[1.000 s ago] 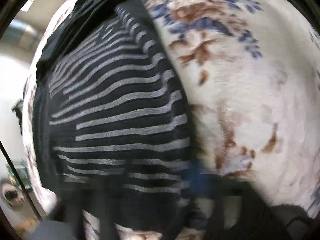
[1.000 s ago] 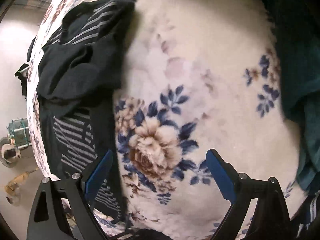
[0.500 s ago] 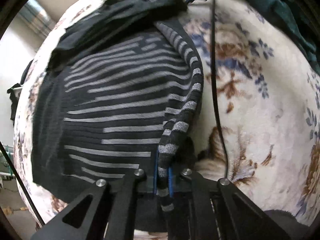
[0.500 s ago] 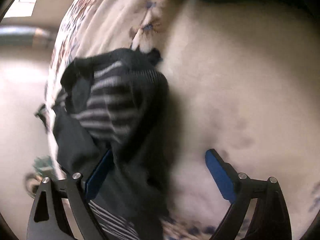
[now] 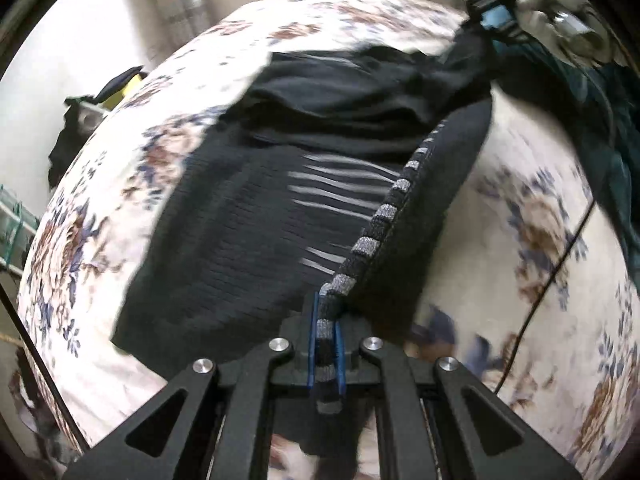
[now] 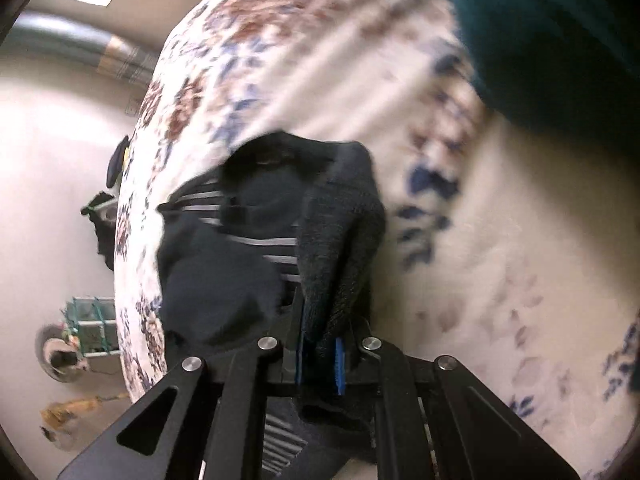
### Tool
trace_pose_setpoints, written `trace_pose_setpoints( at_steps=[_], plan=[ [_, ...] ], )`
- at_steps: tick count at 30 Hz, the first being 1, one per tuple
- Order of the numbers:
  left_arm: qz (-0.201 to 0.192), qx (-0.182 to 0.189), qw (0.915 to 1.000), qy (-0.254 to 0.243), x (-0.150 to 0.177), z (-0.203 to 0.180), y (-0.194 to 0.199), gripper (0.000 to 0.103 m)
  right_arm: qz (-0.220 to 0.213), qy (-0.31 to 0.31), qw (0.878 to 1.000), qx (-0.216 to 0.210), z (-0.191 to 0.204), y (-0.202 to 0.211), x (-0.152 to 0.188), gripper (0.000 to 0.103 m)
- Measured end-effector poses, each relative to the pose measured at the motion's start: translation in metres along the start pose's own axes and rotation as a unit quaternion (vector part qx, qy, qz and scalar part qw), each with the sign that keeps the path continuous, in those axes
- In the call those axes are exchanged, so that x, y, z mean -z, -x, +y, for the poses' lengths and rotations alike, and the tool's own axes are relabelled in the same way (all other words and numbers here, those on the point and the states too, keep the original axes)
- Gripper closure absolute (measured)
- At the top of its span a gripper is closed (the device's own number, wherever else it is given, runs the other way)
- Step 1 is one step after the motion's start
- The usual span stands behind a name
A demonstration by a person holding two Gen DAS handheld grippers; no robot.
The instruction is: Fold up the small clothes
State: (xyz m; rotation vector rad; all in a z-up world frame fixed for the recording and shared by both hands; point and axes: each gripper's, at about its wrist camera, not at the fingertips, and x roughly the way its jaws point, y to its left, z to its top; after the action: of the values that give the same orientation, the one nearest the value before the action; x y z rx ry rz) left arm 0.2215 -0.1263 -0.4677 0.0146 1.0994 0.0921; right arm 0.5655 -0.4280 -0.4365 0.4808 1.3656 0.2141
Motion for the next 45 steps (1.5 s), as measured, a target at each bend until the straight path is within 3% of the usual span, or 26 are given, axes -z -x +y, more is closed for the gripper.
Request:
trace_pose_setpoints(
  at_steps=[5,11,15,20,22,25,27,29,31,36,39,42,45],
  plan=[
    [-0.001,0.017,0.9980,0.061,-0.011,0.087,-0.019,0.098,-0.010,0.027,0.999,0.024,0.099,-0.006,-0.008,0.092],
    [0.020,0.040,0.9933,0.107,-0.007,0.175,-0.057,0.098,-0.005,0.078,0.993,0.086,0.243,-0.087,-0.024,0.092],
    [0.034,0.037,0.9907,0.126,0.009,0.214,-0.080,0.097,-0.007,0.138,0.980,0.141,0.320,-0.150,-0.024,0.092],
    [0.047,0.052,0.9900,0.122,0.021,0.229,-0.097,0.093,-0.003,0.162,0.970,0.184,0.363,-0.216,-0.014,0.092],
    [0.053,0.058,0.9885,0.129,0.025,0.235,-0.095,0.092,0.005,0.174,0.965,0.196,0.368,-0.236,-0.010,0.092],
    [0.065,0.085,0.9772,0.184,0.038,0.265,-0.084,0.091,0.032,0.181,0.971,0.155,0.369,-0.242,-0.006,0.075],
    [0.063,0.093,0.9674,0.227,0.048,0.293,-0.072,0.086,0.050,0.175,0.979,0.094,0.366,-0.224,0.008,0.033],
    [0.072,0.120,0.9502,0.278,0.059,0.322,-0.061,0.067,0.060,0.181,0.980,0.062,0.361,-0.200,0.033,0.029],
    [0.070,0.141,0.9400,0.303,0.064,0.335,-0.052,0.063,0.075,0.194,0.977,0.053,0.349,-0.170,0.072,0.029],
    [0.078,0.192,0.9447,0.254,0.047,0.321,-0.055,0.063,0.084,0.155,0.981,0.083,0.282,-0.095,0.199,0.028],
    [0.093,0.187,0.9627,0.172,0.031,0.294,-0.060,0.063,0.056,0.089,0.984,0.142,0.233,-0.053,0.263,0.028],
    [0.092,0.183,0.9716,0.119,0.017,0.287,-0.052,0.063,0.040,0.001,0.985,0.166,0.195,-0.025,0.291,0.028],
    [0.082,0.173,0.9755,0.108,-0.005,0.290,-0.049,0.062,0.027,-0.042,0.984,0.168,0.187,-0.003,0.282,0.028]
  ],
)
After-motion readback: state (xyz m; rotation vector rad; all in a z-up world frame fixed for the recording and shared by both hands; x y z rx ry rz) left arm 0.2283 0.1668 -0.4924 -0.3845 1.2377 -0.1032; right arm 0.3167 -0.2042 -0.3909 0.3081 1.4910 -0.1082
